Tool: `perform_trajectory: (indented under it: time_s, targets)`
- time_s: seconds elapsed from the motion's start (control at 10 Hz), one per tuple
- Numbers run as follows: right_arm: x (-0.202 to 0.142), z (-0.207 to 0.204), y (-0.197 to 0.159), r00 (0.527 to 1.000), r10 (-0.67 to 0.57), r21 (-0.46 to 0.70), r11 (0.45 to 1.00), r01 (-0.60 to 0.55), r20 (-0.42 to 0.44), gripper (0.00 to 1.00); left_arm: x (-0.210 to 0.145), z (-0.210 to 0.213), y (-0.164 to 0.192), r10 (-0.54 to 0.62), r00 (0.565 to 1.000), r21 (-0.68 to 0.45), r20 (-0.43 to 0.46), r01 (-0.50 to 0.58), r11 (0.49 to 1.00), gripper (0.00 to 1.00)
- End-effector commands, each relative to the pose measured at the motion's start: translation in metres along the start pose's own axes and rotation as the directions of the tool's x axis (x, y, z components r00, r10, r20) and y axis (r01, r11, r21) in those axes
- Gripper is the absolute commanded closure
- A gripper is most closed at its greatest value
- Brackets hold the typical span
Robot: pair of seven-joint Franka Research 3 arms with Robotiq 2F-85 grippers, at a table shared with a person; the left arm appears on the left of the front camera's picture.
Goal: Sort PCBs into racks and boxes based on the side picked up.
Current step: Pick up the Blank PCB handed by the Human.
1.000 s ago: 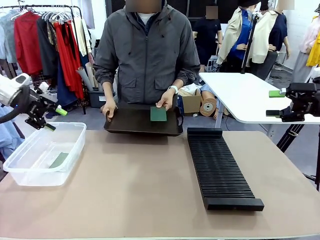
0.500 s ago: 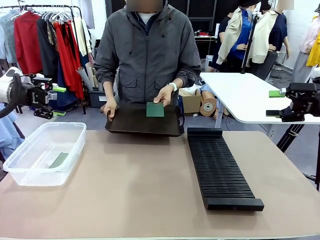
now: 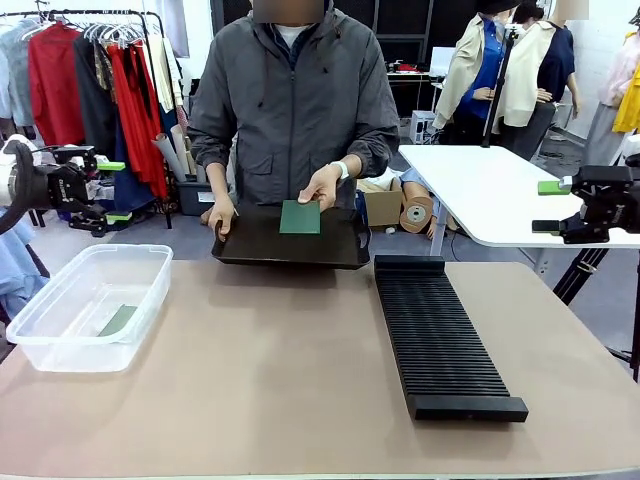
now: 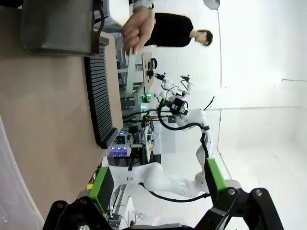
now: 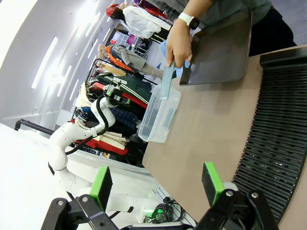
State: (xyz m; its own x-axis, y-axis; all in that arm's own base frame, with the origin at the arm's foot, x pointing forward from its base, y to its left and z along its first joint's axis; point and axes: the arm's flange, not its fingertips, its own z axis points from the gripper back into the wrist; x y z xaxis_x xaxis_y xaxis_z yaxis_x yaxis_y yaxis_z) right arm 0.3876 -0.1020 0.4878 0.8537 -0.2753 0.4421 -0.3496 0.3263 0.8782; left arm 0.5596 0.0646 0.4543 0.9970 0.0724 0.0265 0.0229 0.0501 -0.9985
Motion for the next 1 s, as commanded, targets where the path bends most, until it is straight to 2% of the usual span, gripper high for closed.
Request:
perform_trajectory:
  time_s: [0.0,0.9]
  targets:
    - [0.0006,-0.0001,0.0020,1.000,0.004,0.005,1.000,-0.004,0.003,0.00,-0.0013,-0.0004,0.0015,0.004,1.000,0.016,-0.022,-0.003,1.000,0.00]
    - [0.0006,-0.0001,0.0020,1.000,0.004,0.005,1.000,-0.004,0.003,0.00,-0.0013,-0.0004,0.0015,0.004,1.000,0.016,-0.022,-0.003,1.000,0.00]
